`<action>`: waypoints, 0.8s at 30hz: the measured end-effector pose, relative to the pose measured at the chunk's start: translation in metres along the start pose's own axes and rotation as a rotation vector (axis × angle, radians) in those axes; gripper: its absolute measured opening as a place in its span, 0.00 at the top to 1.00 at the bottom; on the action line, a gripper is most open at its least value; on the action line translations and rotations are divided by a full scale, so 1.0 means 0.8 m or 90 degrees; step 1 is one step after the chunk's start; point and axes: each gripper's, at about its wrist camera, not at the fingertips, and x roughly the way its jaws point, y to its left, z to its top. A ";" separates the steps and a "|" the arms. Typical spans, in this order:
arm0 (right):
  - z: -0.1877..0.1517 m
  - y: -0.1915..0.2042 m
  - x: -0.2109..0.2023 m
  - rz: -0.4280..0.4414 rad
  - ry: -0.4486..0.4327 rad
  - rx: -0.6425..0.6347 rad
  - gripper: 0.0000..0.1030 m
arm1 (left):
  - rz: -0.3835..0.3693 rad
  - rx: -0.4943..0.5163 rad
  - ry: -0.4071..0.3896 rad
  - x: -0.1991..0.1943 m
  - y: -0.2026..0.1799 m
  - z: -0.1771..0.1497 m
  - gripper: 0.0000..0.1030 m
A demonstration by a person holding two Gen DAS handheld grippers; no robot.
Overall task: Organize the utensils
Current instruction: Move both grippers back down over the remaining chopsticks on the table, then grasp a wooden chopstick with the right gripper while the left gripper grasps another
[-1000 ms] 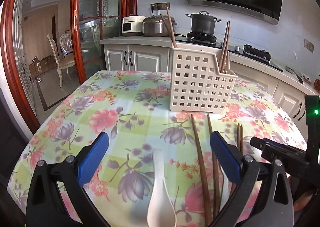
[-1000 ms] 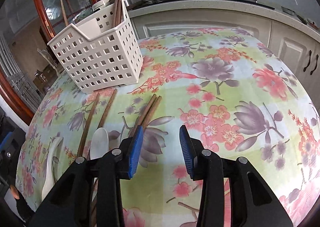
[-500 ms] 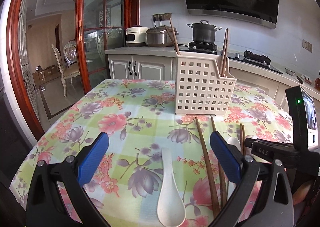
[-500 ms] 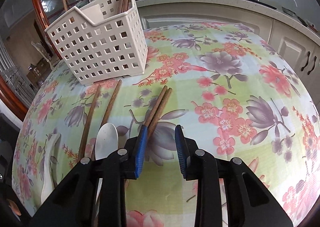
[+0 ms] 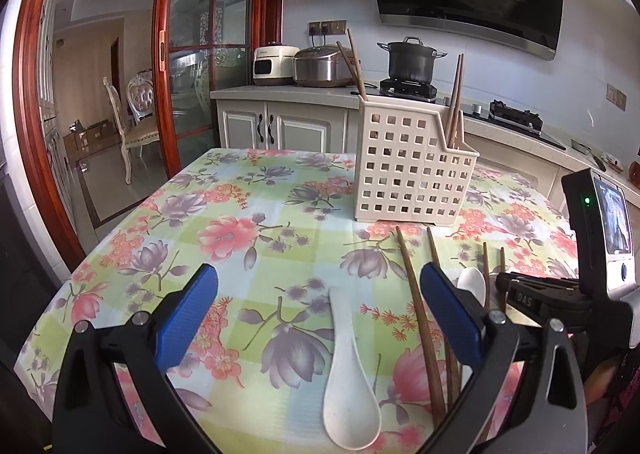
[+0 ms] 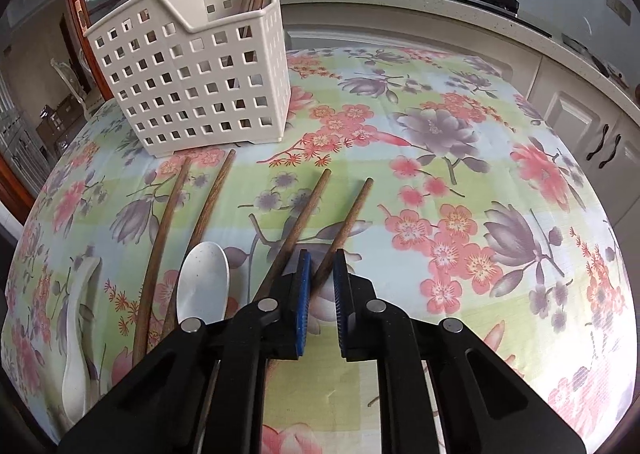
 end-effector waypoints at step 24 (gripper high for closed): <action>-0.007 -0.067 -0.008 0.072 0.004 -0.015 0.94 | -0.023 0.081 0.266 0.144 -0.085 0.028 0.37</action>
